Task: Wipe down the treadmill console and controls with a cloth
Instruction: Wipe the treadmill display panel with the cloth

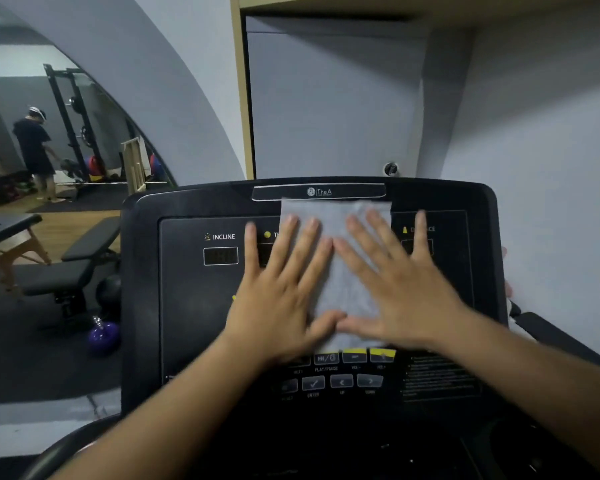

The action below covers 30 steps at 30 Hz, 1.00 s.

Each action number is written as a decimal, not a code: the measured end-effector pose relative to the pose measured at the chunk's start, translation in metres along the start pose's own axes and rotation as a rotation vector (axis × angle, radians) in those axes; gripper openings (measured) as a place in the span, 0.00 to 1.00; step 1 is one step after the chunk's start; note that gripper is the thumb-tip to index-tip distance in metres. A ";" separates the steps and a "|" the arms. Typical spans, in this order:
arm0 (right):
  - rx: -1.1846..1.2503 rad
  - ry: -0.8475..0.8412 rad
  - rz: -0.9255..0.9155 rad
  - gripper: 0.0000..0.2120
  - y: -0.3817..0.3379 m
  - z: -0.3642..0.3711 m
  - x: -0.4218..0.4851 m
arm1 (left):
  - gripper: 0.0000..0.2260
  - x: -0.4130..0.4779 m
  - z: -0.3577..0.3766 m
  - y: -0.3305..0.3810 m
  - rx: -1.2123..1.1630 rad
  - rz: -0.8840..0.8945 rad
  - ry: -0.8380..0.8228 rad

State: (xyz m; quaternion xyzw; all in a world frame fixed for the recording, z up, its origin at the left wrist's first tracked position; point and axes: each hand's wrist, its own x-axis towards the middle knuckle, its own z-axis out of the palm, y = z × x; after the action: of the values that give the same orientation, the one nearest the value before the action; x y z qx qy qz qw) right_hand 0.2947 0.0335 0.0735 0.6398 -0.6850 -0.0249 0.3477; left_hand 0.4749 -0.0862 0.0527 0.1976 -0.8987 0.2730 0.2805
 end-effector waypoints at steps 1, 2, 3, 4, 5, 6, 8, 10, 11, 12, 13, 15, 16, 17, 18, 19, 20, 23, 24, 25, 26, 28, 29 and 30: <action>-0.034 -0.011 0.022 0.51 0.013 -0.007 0.012 | 0.40 0.017 -0.006 -0.008 0.020 -0.010 -0.007; -0.057 -0.025 0.042 0.51 0.023 -0.013 0.023 | 0.40 0.032 -0.012 -0.015 0.039 -0.017 -0.023; -0.063 -0.036 0.059 0.51 0.030 -0.018 0.029 | 0.40 0.042 -0.016 -0.019 0.055 -0.025 -0.038; -0.055 -0.043 0.075 0.51 0.033 -0.020 0.032 | 0.40 0.047 -0.018 -0.021 0.062 -0.031 -0.051; -0.040 -0.037 0.081 0.51 0.031 -0.019 0.029 | 0.40 0.046 -0.017 -0.019 0.056 -0.031 -0.054; -0.023 -0.026 0.081 0.51 0.024 -0.014 0.022 | 0.40 0.039 -0.014 -0.015 0.036 -0.021 -0.047; 0.021 0.001 0.055 0.50 0.003 0.001 -0.009 | 0.40 0.011 -0.006 0.005 -0.033 0.025 -0.037; 0.074 0.004 0.016 0.49 -0.016 0.016 -0.046 | 0.41 -0.026 0.002 0.029 -0.102 0.082 -0.052; 0.085 -0.004 -0.008 0.48 -0.021 0.022 -0.061 | 0.41 -0.041 0.005 0.038 -0.117 0.106 -0.067; 0.088 -0.018 -0.032 0.48 -0.022 0.026 -0.071 | 0.41 -0.052 0.007 0.043 -0.119 0.126 -0.086; 0.087 -0.028 -0.057 0.48 -0.019 0.026 -0.074 | 0.42 -0.056 0.009 0.044 -0.113 0.141 -0.096; 0.074 -0.033 -0.072 0.48 -0.007 0.022 -0.063 | 0.43 -0.043 0.007 0.038 -0.075 0.154 -0.083; 0.053 -0.029 -0.053 0.49 0.002 0.017 -0.052 | 0.44 -0.029 0.003 0.032 -0.052 0.145 -0.070; 0.025 -0.030 -0.029 0.50 0.013 0.011 -0.039 | 0.44 -0.013 -0.001 0.025 -0.030 0.127 -0.056; -0.005 -0.041 -0.006 0.50 0.023 0.003 -0.027 | 0.45 0.004 -0.005 0.018 -0.009 0.110 -0.053; -0.029 -0.053 0.006 0.50 0.032 -0.003 -0.016 | 0.45 0.019 -0.010 0.012 0.008 0.100 -0.057; -0.043 -0.062 0.011 0.50 0.038 -0.008 -0.010 | 0.46 0.028 -0.014 0.008 0.015 0.094 -0.067; -0.015 -0.053 0.010 0.50 0.035 -0.007 -0.018 | 0.45 0.024 -0.016 0.013 -0.002 0.078 -0.108; 0.000 -0.043 0.003 0.50 0.028 -0.002 -0.028 | 0.45 0.013 -0.014 0.019 -0.012 0.083 -0.109; 0.019 -0.037 -0.006 0.50 0.020 0.004 -0.040 | 0.45 0.001 -0.011 0.026 -0.027 0.093 -0.104; 0.041 -0.038 -0.015 0.50 0.011 0.009 -0.052 | 0.45 -0.011 -0.008 0.033 -0.047 0.101 -0.104; 0.078 -0.039 -0.025 0.50 -0.001 0.017 -0.069 | 0.45 -0.025 -0.003 0.041 -0.077 0.107 -0.103; 0.084 -0.037 -0.027 0.50 -0.002 0.018 -0.070 | 0.45 -0.024 -0.003 0.041 -0.077 0.112 -0.103; 0.081 -0.036 -0.031 0.51 0.000 0.016 -0.067 | 0.45 -0.019 -0.003 0.039 -0.067 0.120 -0.101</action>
State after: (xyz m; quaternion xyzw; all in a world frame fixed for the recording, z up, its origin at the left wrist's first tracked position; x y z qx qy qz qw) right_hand 0.2821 0.0871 0.0315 0.6632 -0.6817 -0.0138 0.3086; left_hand 0.4706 -0.0504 0.0289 0.1475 -0.9306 0.2488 0.2244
